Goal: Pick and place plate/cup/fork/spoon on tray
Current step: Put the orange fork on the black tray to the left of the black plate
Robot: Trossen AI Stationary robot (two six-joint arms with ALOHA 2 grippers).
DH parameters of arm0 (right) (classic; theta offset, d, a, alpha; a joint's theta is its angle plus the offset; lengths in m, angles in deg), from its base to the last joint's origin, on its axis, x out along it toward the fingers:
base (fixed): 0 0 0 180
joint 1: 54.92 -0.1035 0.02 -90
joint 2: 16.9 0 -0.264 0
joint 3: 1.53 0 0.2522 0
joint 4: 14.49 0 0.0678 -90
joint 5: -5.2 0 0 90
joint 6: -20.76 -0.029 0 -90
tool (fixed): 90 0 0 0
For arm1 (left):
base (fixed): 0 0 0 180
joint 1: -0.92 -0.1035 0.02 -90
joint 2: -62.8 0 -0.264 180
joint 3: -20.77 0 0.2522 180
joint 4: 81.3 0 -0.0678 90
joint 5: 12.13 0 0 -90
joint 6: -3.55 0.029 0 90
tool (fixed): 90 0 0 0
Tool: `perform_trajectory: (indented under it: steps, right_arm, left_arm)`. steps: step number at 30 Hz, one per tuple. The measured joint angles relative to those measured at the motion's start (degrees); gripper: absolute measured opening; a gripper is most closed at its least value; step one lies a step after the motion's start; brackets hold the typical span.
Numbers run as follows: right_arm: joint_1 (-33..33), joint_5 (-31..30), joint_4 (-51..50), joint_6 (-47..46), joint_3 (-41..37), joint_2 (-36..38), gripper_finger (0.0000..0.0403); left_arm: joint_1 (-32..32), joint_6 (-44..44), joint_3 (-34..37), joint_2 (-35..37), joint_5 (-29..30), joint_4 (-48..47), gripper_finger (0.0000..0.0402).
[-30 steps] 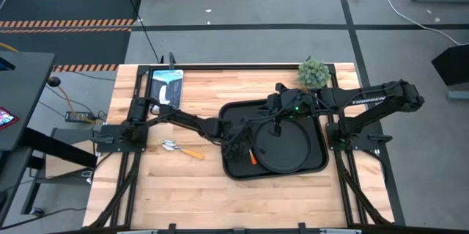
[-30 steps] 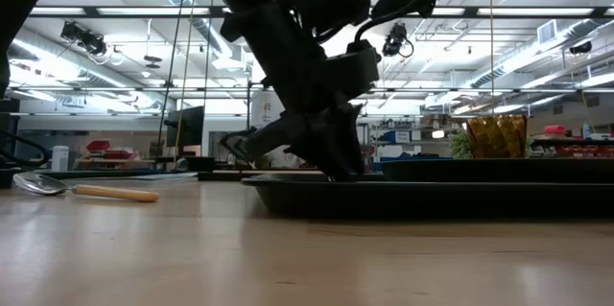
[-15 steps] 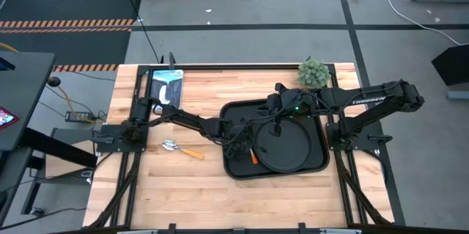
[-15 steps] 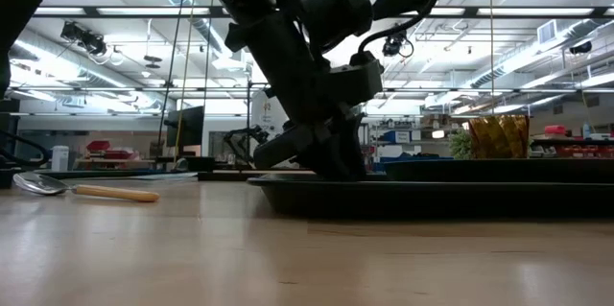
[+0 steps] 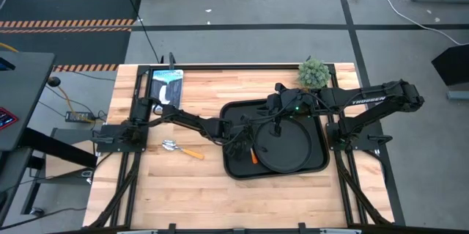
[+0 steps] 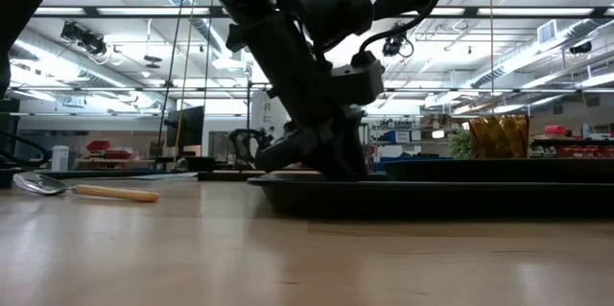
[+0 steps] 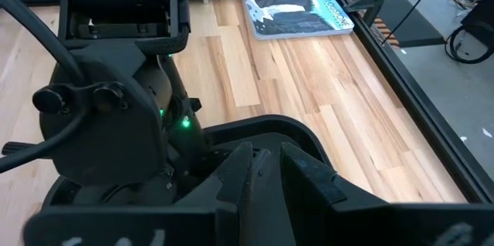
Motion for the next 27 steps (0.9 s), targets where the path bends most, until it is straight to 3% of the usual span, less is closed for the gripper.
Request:
perform_trajectory:
  steps: [21, 27]
  right_arm:
    - [0.0, 0.0, 0.0, 0.0, 0.0, 0.0, 0.0075]
    - [0.0, 0.0, 0.1, -0.2, 0.0, 0.0, 0.0075]
  left_arm:
    - [0.0, -0.3, 0.0, 0.5, 2.5, 1.3, 0.0141]
    - [-0.1, 1.3, -0.1, 1.5, 0.5, -0.3, 0.0131]
